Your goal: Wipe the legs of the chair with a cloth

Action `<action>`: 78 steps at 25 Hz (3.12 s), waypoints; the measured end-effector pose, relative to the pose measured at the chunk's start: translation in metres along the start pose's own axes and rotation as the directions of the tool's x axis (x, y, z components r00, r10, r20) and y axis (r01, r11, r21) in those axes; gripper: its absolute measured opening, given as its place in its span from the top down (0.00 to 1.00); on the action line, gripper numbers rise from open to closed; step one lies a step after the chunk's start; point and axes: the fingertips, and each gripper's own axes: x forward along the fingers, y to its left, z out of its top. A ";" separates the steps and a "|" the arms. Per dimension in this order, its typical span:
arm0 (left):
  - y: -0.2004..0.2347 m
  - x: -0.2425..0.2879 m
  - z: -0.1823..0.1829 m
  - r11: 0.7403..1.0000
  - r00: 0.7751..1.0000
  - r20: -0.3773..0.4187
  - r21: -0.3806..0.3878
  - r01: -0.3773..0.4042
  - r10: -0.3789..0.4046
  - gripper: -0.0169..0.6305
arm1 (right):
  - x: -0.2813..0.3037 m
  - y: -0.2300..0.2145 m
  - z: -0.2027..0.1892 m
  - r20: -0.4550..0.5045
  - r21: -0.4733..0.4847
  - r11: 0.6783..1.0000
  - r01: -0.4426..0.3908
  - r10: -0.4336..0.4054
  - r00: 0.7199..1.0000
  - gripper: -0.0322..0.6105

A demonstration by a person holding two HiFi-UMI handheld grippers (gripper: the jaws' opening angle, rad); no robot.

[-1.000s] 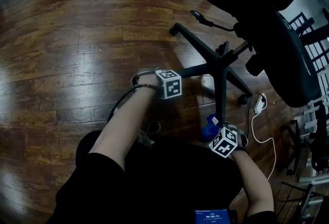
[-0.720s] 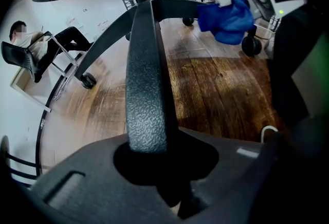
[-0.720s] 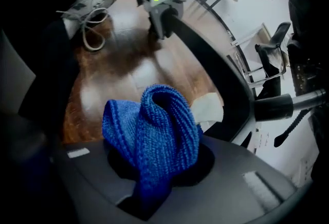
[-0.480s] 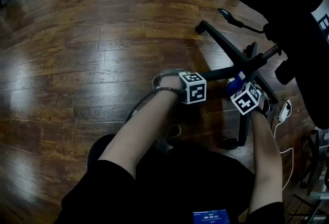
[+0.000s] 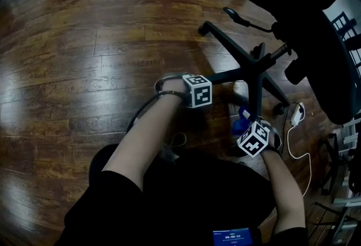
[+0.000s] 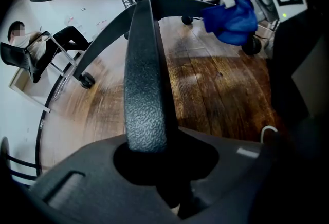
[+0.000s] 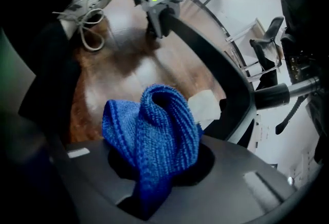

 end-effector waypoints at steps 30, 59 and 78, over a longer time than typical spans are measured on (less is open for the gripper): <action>-0.003 -0.001 0.006 1.000 0.999 0.036 -0.008 0.011 -0.010 0.86 | 0.022 -0.124 0.046 0.043 0.084 0.972 0.218 -0.222 0.974 0.82; -0.004 -0.001 0.009 1.000 1.000 0.012 -0.010 0.014 -0.013 0.86 | 0.028 -0.148 0.047 0.002 0.108 0.951 0.290 -0.292 0.956 0.82; -0.004 0.002 0.006 1.000 1.000 0.000 -0.023 0.002 -0.002 0.86 | 0.006 0.044 -0.039 -0.145 -0.042 0.999 -0.013 0.006 0.989 0.82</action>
